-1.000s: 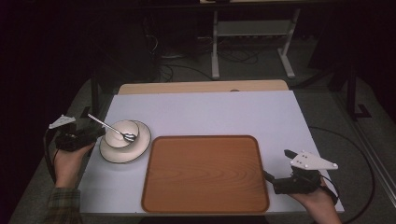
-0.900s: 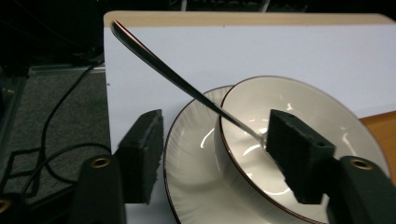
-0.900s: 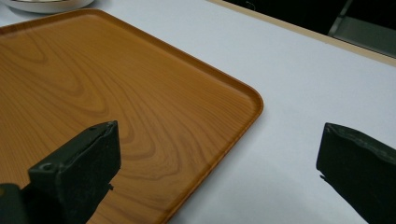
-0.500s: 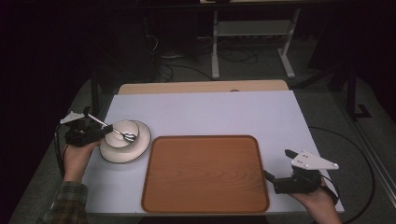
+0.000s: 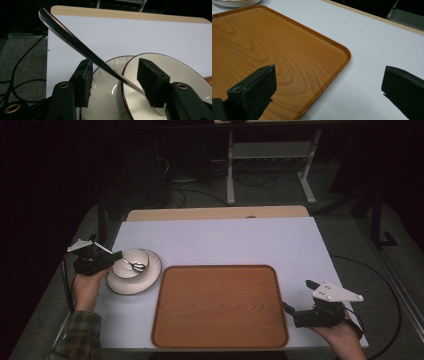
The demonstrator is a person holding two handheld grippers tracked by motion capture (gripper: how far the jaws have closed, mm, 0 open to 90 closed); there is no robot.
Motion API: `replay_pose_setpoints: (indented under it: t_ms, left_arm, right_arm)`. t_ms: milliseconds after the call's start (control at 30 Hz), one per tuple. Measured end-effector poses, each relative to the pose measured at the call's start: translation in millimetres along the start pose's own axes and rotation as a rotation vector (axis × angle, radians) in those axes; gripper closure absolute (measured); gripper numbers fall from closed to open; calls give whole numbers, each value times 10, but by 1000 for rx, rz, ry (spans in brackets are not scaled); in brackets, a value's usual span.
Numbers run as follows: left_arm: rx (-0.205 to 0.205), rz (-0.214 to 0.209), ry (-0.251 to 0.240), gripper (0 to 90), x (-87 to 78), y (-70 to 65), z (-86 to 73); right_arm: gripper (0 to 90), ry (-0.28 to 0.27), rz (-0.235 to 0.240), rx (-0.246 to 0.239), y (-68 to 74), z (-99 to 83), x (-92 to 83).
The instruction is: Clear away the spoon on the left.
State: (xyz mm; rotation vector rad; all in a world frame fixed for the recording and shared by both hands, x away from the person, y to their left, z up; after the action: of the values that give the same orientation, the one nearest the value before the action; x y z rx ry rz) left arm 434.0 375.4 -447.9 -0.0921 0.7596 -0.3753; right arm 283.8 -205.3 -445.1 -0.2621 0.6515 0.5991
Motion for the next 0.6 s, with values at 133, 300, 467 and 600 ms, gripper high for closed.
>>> replay_pose_setpoints:
  t_ms: [133,300,467,600]
  left_arm:
    - [0,-2,-4,518,-12,0,-3]
    - [7,-7,3,555,8,-3,-20]
    - [17,-6,-3,607,-3,-14,-12]
    - [26,-7,-2,635,-3,-26,-14]
  right_arm:
    - [0,0,0,-3,3,1,1]
    - [0,3,1,-4,3,-3,8]
    - [0,6,1,-4,3,-8,10]
    - [0,5,1,-5,3,-6,8]
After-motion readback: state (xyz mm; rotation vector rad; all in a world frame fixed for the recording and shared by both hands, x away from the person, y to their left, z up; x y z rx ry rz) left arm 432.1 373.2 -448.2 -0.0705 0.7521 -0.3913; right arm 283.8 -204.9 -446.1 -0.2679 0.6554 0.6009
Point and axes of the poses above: each handheld gripper's, and its own axes: x roughly forward along the jaws, z roughly out of its top, y roughly to its left, the point moved 8 cm from there along x, roughly forward along the jaws, and after that the axes turned 10 degrees about y, right-handed, at the moved point
